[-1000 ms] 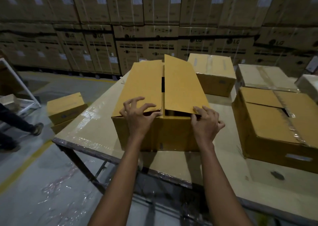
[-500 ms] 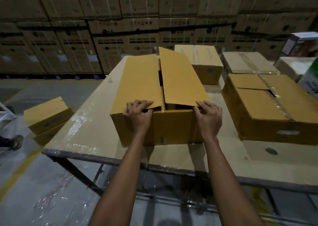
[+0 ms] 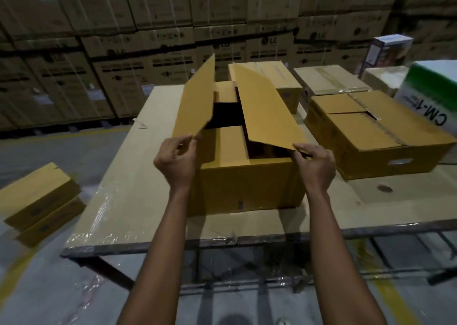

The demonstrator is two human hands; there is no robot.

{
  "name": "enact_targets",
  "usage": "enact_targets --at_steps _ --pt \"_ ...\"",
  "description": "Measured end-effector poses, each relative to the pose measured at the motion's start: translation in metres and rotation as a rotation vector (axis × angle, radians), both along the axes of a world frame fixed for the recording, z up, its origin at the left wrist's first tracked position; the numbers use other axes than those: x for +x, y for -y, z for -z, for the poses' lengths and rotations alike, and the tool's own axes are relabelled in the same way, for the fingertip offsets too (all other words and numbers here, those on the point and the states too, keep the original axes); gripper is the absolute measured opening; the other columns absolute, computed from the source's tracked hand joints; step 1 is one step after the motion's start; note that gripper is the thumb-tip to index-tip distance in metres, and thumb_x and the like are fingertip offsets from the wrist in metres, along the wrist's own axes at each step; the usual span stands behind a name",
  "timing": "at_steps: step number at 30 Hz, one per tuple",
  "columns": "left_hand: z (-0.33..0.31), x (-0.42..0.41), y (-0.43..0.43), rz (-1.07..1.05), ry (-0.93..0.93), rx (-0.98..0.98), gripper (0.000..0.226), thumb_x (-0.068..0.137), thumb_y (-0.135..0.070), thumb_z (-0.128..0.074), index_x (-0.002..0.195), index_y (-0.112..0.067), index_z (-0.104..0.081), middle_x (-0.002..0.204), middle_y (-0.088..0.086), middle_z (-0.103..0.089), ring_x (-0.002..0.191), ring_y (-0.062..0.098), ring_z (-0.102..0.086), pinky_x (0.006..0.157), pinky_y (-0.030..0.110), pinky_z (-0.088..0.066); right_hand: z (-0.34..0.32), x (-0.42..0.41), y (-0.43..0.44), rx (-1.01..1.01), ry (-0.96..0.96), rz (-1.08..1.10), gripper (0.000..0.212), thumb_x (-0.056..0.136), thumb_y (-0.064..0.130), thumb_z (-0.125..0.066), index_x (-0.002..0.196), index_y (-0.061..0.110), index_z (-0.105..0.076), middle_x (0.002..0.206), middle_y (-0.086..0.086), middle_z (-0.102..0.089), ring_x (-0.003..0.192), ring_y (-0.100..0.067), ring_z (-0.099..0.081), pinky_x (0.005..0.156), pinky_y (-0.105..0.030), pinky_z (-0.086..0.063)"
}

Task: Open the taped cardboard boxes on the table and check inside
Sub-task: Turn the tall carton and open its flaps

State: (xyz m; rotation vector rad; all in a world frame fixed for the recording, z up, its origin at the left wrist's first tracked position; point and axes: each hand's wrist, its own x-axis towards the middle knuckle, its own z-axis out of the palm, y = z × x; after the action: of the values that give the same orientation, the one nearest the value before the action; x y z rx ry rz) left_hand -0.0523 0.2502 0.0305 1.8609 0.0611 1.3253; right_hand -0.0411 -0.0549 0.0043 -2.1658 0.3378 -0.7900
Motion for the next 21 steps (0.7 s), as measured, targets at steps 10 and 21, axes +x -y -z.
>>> enact_targets --at_steps 10,21 --pt "0.006 0.000 -0.101 -0.197 -0.026 -0.963 0.030 0.074 -0.033 -0.089 0.063 -0.029 -0.061 0.062 -0.021 -0.064 0.062 -0.002 -0.058 0.063 0.030 -0.059 -0.008 0.009 0.034 0.717 0.077 0.160 0.041 0.082 0.041 -0.085 0.115 0.018 -0.077 0.101 0.008 -0.076 0.099 -0.014 -0.072 0.087 -0.042 -0.063" --pt "0.095 -0.016 -0.080 -0.152 -0.359 -1.444 0.047 0.079 -0.033 -0.086 0.106 -0.002 -0.066 0.085 0.012 -0.074 0.061 0.016 -0.070 0.050 0.025 -0.057 0.027 0.003 0.040 1.007 -0.109 0.232 0.039 0.090 0.043 -0.077 0.101 0.006 -0.071 0.081 -0.010 -0.076 0.058 -0.011 -0.069 0.070 -0.036 -0.064"
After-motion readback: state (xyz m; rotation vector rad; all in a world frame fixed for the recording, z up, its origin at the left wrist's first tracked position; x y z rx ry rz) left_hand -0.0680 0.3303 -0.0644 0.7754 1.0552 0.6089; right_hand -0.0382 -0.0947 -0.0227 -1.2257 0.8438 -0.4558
